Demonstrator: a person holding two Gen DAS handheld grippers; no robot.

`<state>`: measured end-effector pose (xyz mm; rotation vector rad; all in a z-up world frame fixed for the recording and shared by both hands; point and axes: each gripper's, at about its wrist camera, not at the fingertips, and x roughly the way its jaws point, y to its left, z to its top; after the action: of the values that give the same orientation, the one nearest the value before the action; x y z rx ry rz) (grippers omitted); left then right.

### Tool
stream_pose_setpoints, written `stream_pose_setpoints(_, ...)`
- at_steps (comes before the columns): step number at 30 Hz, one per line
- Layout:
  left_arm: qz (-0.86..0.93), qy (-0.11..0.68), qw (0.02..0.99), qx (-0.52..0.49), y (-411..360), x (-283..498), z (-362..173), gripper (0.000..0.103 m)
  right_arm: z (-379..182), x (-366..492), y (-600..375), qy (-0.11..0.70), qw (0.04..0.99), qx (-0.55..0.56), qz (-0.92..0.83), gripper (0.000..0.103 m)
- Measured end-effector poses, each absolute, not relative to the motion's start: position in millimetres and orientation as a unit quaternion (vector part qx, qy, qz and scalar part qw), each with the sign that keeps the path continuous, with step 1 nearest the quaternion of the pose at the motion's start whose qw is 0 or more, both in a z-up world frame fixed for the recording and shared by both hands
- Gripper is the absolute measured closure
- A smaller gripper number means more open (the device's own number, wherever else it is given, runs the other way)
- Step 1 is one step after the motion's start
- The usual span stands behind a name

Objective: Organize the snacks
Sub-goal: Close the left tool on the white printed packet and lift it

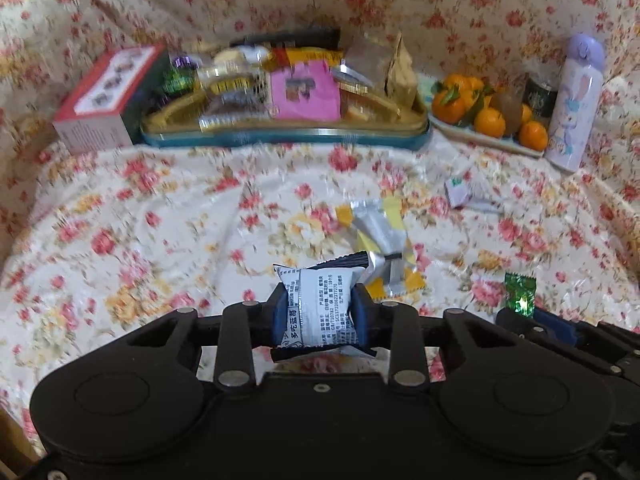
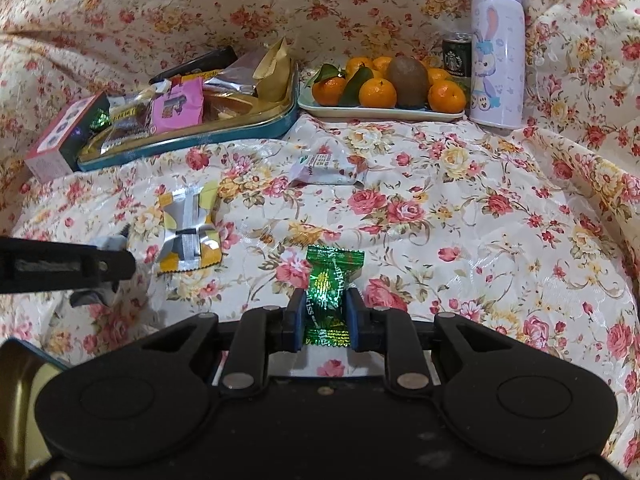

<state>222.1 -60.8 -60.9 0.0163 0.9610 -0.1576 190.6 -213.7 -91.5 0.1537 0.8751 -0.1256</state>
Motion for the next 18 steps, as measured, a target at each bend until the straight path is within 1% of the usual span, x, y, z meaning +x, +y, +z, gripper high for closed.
stream_pose_setpoints(9,-0.084,0.436,0.896,0.004,-55,197,-23,0.062,-50,167,-215,0.366,0.924,0.095,-0.060,0.081)
stream_pose_setpoints(18,-0.100,0.410,0.906,0.014,-43,148,6,0.062,-2,116,-202,0.311,0.944,0.103,-0.041,0.081)
